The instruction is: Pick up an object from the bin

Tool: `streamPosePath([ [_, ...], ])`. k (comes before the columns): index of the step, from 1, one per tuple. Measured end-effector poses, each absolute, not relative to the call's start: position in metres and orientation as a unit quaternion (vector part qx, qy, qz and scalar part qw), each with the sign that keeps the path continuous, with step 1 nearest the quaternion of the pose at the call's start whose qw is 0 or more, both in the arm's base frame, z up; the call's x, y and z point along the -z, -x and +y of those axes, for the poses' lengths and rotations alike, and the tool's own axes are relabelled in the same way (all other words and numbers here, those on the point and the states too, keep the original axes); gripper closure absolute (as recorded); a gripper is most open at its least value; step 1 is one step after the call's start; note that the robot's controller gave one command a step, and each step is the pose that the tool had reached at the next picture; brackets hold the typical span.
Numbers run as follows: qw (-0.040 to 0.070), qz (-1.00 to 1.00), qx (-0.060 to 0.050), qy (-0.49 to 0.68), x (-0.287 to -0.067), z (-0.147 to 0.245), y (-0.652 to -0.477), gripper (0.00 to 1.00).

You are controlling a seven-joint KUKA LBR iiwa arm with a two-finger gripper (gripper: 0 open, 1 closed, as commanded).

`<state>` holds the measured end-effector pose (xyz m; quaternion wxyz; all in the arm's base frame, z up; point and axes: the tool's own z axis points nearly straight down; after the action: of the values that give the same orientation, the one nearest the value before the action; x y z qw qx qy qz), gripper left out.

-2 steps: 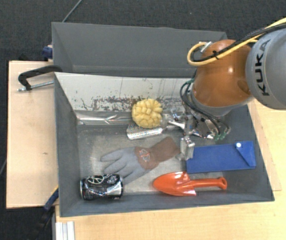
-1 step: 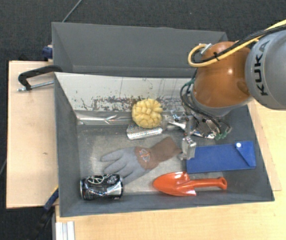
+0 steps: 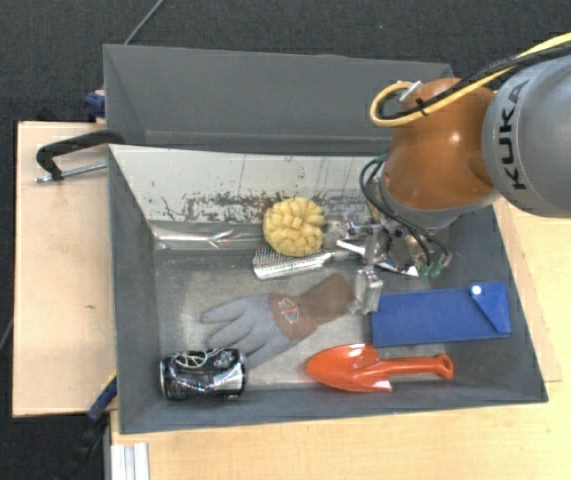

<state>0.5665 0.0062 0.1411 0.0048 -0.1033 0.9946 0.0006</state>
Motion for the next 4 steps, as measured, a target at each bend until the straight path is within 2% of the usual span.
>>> streamPosePath([
  [1,0.006,0.996,-0.001,0.087,-0.12,-0.007,-0.54,0.0],
  [2,0.002,0.994,0.0,0.113,-0.137,0.015,-0.54,0.0],
  [3,0.011,0.967,-0.001,0.253,-0.137,0.009,-0.543,0.0],
  [4,0.004,0.97,0.002,0.242,-0.128,-0.014,-0.548,0.0],
])
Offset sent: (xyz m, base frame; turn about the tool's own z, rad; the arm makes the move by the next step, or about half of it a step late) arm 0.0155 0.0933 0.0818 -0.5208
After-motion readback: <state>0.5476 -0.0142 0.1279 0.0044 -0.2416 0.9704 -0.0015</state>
